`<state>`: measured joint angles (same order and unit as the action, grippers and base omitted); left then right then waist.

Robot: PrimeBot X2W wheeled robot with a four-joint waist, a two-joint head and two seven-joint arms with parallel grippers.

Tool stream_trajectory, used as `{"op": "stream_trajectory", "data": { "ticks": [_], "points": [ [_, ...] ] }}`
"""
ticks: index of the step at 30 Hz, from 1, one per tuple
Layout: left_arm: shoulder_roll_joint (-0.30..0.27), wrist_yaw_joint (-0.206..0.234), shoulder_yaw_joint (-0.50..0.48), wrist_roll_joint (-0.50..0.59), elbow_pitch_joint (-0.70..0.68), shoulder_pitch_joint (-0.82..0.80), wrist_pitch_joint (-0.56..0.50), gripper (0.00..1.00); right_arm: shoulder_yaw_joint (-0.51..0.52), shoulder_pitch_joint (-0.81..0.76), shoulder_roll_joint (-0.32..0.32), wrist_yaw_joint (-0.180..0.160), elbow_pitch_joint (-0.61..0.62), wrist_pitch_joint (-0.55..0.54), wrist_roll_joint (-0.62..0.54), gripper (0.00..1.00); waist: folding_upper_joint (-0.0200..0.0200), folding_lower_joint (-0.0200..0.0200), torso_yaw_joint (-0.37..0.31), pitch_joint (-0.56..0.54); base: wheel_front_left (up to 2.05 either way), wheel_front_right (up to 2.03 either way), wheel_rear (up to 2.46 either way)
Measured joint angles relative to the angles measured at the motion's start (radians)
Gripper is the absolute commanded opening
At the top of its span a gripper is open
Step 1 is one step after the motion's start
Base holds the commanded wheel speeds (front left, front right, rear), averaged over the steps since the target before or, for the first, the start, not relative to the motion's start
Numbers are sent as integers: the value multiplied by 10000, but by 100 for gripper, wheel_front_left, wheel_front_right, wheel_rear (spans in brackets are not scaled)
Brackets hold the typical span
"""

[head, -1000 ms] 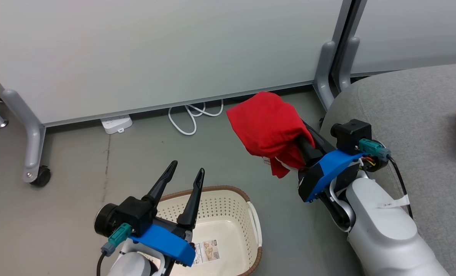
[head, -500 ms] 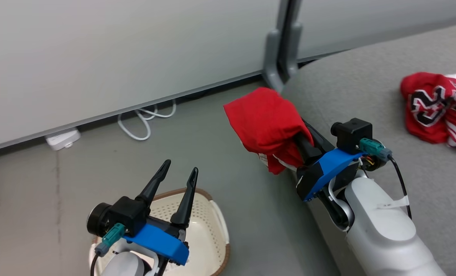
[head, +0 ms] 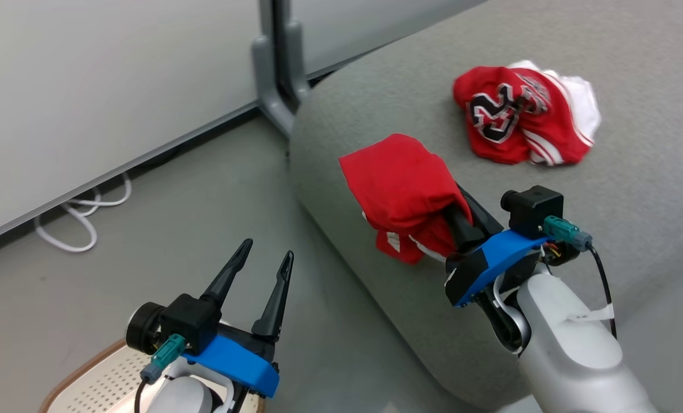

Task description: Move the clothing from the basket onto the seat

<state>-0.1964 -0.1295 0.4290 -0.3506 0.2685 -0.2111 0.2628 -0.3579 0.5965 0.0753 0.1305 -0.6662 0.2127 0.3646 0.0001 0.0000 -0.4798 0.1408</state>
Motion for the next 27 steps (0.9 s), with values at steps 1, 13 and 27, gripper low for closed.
{"op": "stream_trajectory", "data": {
  "ticks": [1,13,27],
  "points": [
    [-10,0,12,0,6,1,0,100,31,-48,-17,0,4,6,4,0,0,0,-181,20,0,0,0],
    [-205,-4,688,-194,251,-505,0,100,840,-551,-12,0,284,165,-150,0,0,0,-826,431,0,0,0],
    [-466,-4,309,105,-125,-545,2,100,2266,1163,138,2,431,-339,314,0,0,0,-764,1030,0,0,0]
  ]
}}
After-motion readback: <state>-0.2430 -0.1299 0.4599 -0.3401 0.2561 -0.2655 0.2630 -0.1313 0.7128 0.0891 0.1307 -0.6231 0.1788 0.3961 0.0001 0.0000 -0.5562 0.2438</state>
